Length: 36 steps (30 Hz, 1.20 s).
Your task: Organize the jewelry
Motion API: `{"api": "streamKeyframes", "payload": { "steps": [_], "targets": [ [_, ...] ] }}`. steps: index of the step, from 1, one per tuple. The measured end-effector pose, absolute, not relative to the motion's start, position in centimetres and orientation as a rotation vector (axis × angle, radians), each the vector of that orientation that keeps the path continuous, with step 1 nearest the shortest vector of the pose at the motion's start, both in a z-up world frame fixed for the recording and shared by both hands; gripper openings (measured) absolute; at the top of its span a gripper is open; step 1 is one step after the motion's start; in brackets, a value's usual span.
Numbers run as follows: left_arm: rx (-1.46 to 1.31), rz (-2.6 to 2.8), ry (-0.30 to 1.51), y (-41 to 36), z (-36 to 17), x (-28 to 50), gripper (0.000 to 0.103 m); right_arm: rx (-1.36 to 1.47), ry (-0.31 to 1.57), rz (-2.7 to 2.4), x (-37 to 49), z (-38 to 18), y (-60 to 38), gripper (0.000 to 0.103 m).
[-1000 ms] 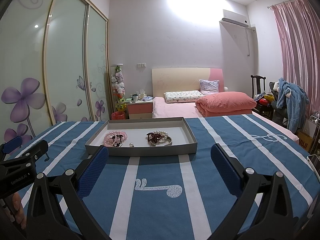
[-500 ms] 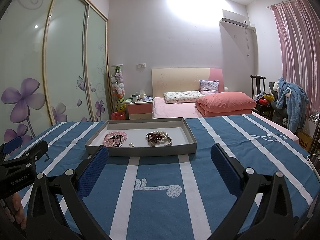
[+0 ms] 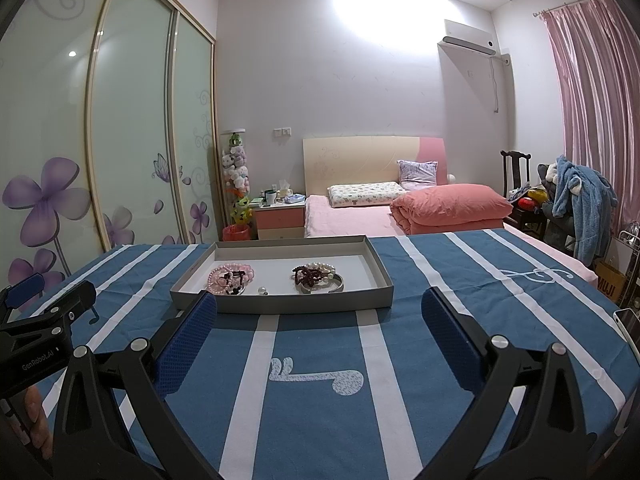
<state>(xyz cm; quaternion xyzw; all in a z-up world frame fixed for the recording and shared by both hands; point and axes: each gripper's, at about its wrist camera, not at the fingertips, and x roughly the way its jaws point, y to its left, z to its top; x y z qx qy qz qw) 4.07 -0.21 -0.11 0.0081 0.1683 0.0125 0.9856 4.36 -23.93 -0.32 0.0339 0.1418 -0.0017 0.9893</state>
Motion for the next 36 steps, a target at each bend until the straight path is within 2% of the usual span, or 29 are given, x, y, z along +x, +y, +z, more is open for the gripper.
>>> {"api": "streamKeyframes", "payload": {
  "steps": [36],
  "targets": [
    [0.027,0.028,0.319,-0.43,0.21,3.73,0.099,0.068,0.285,-0.004,4.37,-0.31,-23.85,0.101]
  ]
}}
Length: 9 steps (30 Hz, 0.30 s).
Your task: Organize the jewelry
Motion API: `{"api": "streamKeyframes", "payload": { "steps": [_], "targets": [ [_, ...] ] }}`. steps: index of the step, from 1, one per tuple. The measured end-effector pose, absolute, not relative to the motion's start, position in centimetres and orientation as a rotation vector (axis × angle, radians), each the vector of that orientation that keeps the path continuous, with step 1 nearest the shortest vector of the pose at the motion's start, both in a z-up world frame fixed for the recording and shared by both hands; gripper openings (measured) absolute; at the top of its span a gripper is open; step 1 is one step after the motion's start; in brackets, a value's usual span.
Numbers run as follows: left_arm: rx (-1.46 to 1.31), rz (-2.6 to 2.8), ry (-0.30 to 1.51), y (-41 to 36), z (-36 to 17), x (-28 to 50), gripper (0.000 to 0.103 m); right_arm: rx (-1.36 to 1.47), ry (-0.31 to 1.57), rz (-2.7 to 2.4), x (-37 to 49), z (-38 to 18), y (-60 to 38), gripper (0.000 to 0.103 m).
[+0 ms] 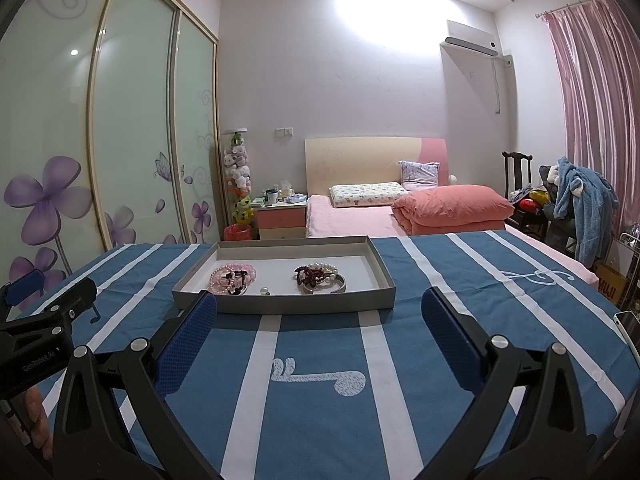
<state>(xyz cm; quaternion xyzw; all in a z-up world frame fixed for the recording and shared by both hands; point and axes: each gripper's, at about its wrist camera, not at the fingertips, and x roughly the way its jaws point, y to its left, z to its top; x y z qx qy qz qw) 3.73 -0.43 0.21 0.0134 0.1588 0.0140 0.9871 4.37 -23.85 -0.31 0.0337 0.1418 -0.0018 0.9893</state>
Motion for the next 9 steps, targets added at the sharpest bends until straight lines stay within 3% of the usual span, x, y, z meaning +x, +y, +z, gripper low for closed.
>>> {"api": "streamKeyframes", "payload": {
  "steps": [9],
  "targets": [
    [0.026,0.022,0.322,-0.38,0.29,3.69,0.099,0.068,0.285,-0.004,4.37,-0.31,-23.86,0.101]
  ]
}}
